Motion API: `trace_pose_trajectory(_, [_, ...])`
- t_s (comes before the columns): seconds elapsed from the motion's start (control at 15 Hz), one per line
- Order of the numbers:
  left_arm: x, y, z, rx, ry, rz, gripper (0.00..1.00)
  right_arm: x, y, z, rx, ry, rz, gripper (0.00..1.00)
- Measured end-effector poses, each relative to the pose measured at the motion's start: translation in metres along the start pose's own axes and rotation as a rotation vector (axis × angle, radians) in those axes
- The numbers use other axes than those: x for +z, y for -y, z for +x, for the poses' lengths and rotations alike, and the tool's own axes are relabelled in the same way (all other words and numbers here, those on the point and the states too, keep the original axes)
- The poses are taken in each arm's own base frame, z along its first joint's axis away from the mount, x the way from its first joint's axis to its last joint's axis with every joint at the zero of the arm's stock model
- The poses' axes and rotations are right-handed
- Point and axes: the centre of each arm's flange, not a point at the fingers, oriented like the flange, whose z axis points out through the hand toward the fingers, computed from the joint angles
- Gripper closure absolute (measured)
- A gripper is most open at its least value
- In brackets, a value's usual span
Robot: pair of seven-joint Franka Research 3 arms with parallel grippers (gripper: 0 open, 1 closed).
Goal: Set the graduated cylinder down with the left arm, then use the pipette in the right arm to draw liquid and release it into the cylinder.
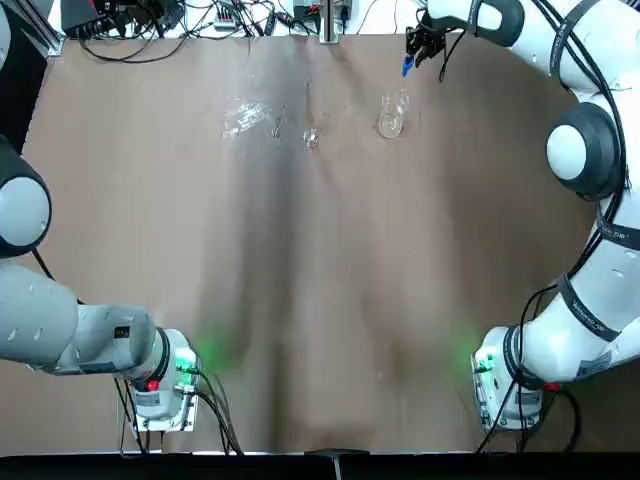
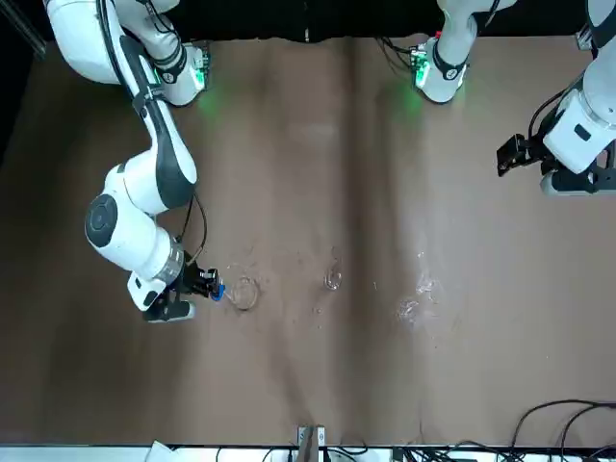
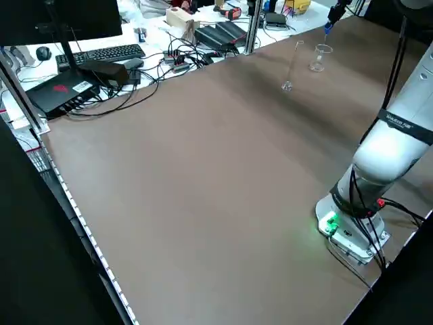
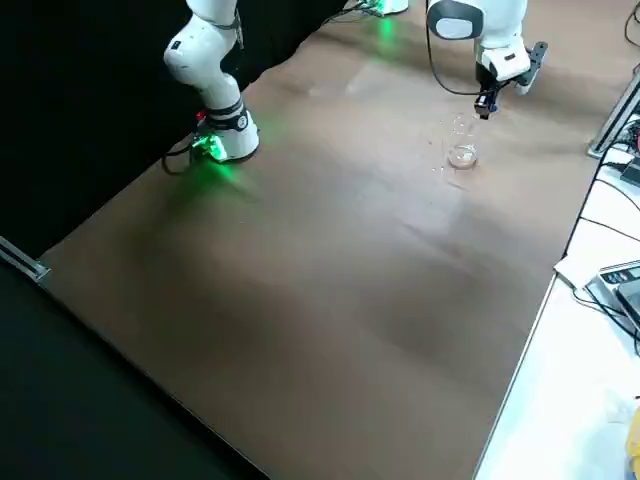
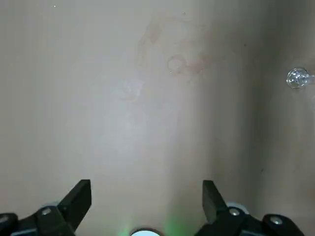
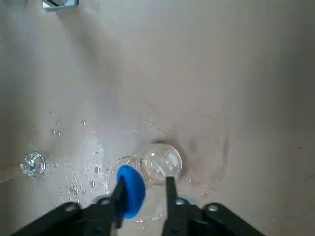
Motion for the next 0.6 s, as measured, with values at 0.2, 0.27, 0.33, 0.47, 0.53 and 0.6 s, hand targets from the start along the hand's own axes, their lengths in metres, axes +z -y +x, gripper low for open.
trace_pose_trajectory(0.2, [0.000,0.000,0.000,0.000,0.000,0.000,0.00,0.000,0.000,0.000,0.000,0.001,0.000,0.37])
trace_pose_trajectory(0.27, [0.000,0.000,0.000,0.000,0.000,0.000,0.00,0.000,0.000,0.000,0.000,0.001,0.000,0.27])
trace_pose_trajectory(0.33, [0.000,0.000,0.000,0.000,0.000,0.000,0.00,0.000,0.000,0.000,0.000,0.000,0.000,0.18])
trace_pose_trajectory(0.47, [0.000,0.000,0.000,0.000,0.000,0.000,0.00,-0.008,0.000,0.001,0.001,-0.010,0.001,0.01])
trace_pose_trajectory(0.53, [0.000,0.000,0.000,0.000,0.000,0.000,0.00,-0.015,-0.002,0.002,0.003,-0.017,0.002,0.00])
trace_pose_trajectory(0.6, [0.000,0.000,0.000,0.000,0.000,0.000,0.00,-0.024,-0.004,0.002,0.005,-0.019,0.002,0.00])
